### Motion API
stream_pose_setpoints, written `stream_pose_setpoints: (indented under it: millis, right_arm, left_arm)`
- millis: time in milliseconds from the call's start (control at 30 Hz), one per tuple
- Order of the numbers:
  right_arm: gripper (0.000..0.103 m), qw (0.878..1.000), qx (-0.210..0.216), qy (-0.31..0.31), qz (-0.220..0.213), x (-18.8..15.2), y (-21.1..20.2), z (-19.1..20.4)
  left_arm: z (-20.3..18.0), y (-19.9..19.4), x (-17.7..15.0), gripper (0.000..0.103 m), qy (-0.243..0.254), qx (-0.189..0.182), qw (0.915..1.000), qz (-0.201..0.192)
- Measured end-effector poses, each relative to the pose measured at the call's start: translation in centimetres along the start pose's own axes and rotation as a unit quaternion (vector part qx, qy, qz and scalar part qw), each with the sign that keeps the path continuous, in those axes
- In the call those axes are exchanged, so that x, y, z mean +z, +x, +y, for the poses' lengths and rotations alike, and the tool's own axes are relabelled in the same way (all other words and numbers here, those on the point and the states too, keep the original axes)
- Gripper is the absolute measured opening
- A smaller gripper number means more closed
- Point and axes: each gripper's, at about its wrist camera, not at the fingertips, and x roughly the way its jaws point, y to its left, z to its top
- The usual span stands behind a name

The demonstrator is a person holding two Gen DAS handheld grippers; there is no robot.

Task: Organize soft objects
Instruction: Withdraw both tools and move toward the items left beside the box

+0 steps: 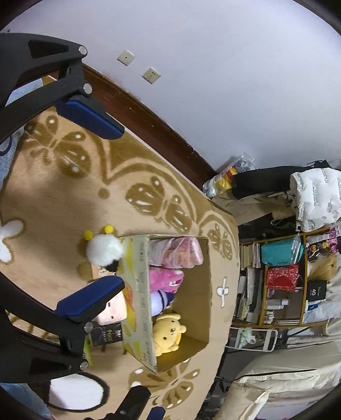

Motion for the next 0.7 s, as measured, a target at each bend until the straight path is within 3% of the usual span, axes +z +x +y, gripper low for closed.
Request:
stream_pose_setpoints:
  millis: [467,700]
  right_arm:
    - [0.1,0.994,-0.041,0.026,0.096,-3.2,4.6,-1.0]
    - [0.095,0.987,-0.054,0.029,0.147,-4.7,7.5,-1.4]
  left_arm:
    - [-0.9,4.4,-1.6,0.103,0.011,-0.013,0.9973,0.071]
    - [-1.2,7.0,-1.7,0.103,0.012,-0.016,0.9946,0.102]
